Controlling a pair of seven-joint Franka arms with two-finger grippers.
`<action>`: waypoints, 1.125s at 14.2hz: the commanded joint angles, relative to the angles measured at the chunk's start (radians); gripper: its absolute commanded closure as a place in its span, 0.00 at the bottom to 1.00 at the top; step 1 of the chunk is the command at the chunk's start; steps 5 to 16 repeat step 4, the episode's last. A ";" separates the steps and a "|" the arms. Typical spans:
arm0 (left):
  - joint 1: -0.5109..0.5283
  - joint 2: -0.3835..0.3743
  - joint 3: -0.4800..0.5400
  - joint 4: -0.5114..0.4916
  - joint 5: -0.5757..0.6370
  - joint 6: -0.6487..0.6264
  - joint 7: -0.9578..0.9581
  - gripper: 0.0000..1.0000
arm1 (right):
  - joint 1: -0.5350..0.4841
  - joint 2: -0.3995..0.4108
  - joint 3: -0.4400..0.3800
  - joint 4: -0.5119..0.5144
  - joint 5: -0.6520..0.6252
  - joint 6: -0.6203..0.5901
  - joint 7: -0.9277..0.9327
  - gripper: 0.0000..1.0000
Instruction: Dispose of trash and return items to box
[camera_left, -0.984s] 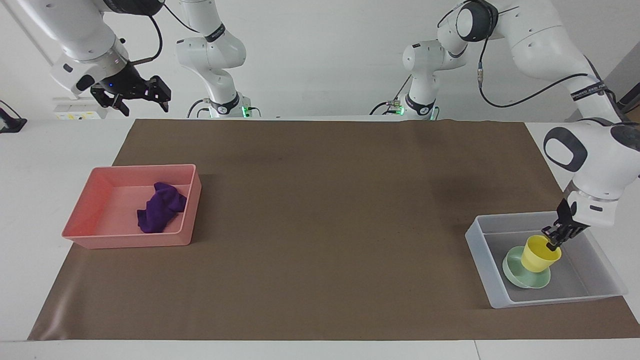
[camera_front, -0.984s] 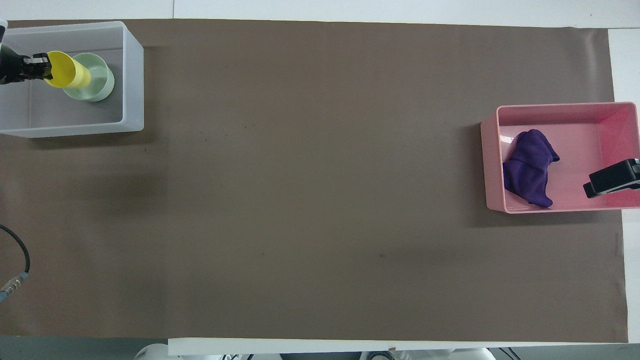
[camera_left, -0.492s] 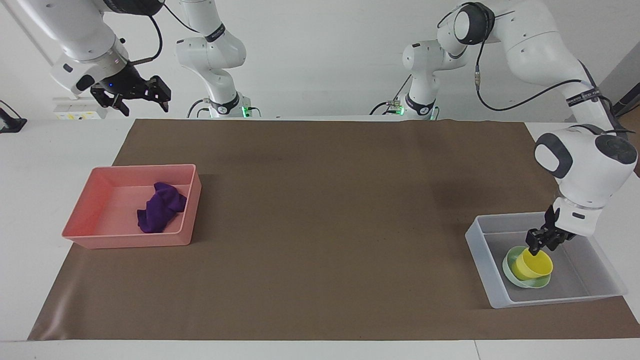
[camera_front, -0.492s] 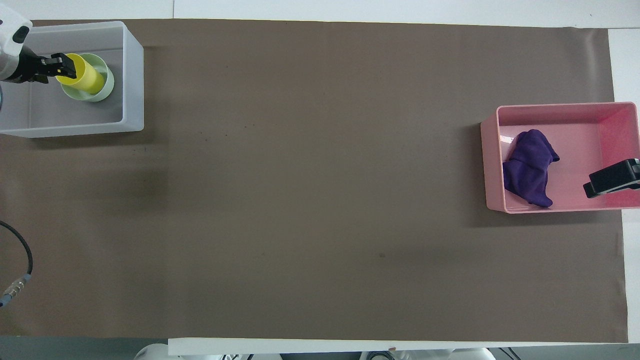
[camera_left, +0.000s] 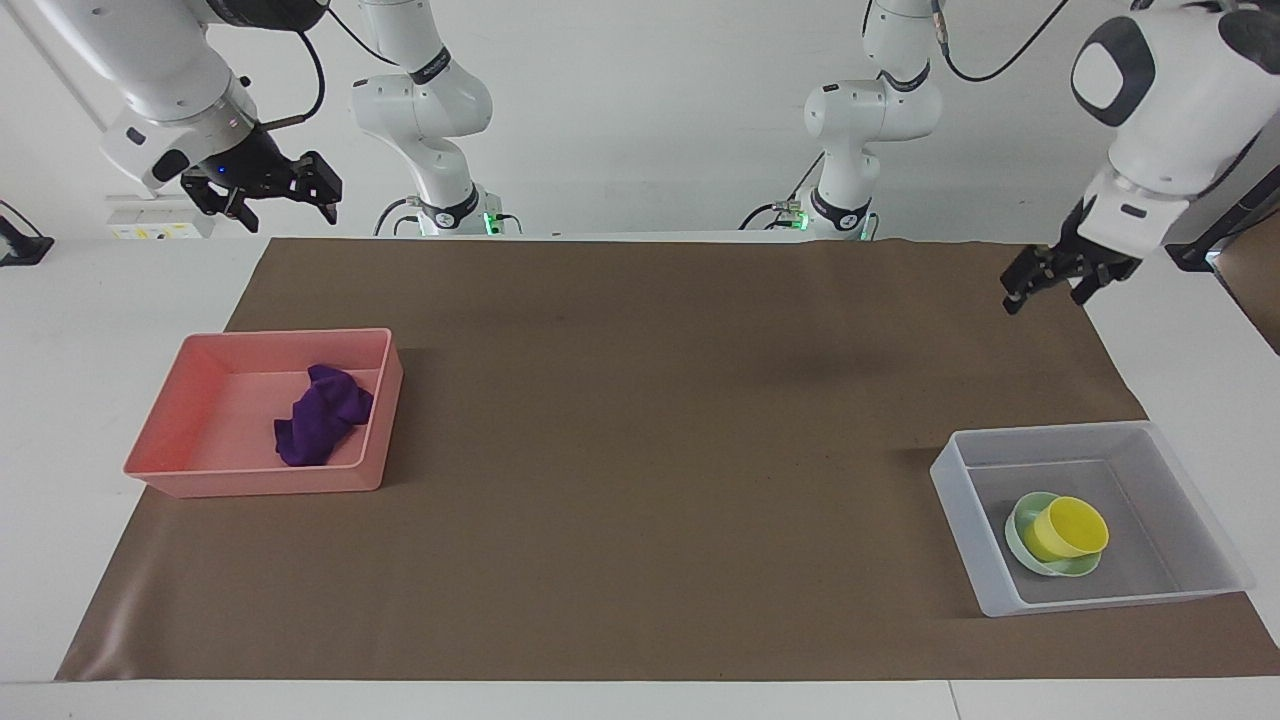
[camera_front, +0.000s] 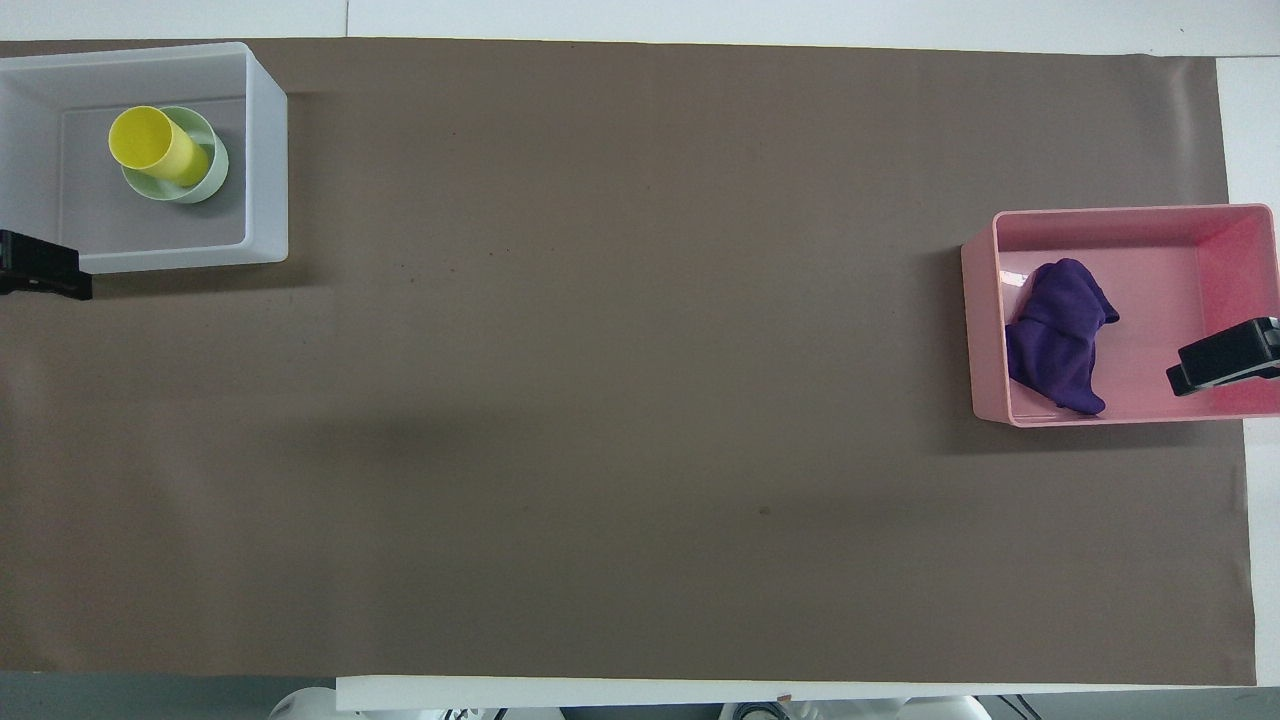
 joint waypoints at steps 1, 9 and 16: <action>-0.008 -0.010 0.003 0.082 0.000 -0.055 0.044 0.00 | -0.012 -0.016 0.005 -0.019 -0.003 0.003 -0.020 0.00; -0.009 0.021 0.002 0.133 -0.019 -0.112 0.060 0.00 | -0.012 -0.015 0.005 -0.019 -0.003 0.003 -0.020 0.00; -0.009 0.021 0.002 0.133 -0.019 -0.112 0.060 0.00 | -0.012 -0.015 0.005 -0.019 -0.003 0.003 -0.020 0.00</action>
